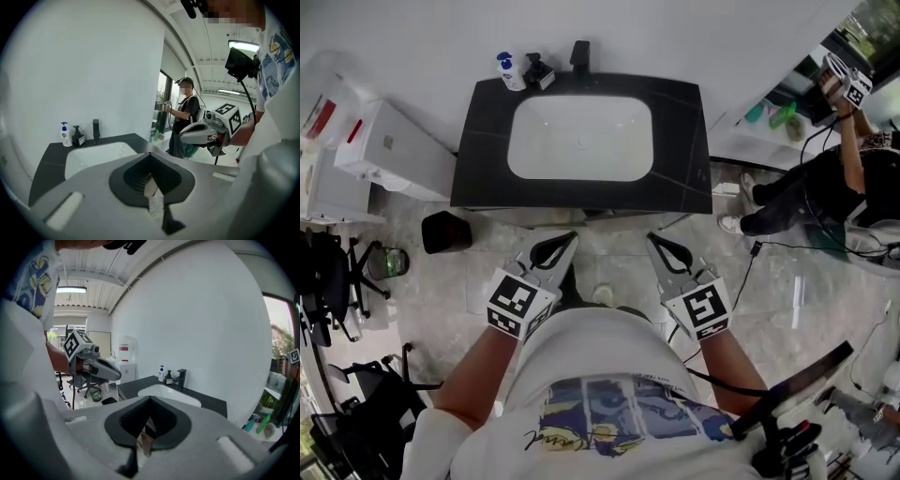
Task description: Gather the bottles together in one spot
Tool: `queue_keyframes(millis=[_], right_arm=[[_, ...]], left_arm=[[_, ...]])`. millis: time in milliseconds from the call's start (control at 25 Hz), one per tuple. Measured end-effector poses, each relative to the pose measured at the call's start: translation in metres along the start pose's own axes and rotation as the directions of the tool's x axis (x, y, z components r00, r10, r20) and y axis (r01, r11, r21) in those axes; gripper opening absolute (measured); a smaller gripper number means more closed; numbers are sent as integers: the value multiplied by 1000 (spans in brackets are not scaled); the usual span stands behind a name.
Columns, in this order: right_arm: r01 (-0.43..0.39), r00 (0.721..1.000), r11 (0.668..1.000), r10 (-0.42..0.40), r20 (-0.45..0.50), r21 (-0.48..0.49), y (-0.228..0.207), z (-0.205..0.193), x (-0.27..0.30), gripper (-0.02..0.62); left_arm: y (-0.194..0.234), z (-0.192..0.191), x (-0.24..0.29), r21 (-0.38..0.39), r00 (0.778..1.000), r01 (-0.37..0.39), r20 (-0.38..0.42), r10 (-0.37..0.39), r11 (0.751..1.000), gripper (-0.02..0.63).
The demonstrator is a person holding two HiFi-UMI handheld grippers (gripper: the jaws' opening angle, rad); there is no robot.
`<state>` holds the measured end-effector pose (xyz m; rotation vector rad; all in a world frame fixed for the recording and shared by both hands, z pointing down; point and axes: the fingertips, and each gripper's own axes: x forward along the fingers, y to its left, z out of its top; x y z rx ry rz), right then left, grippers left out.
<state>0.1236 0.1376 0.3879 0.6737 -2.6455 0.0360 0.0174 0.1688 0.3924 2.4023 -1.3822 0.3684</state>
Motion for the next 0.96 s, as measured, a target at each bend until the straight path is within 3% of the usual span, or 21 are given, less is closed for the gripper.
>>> queue_keyframes(millis=[440, 960], right_arm=[[13, 1000, 1000, -13, 14, -27, 11, 4, -15, 0], [-19, 1000, 999, 20, 17, -26, 25, 15, 7, 0]], left_arm=[[-23, -2, -4, 19, 999, 38, 1, -38, 999, 2], [-5, -10, -13, 27, 999, 21, -32, -20, 999, 2]])
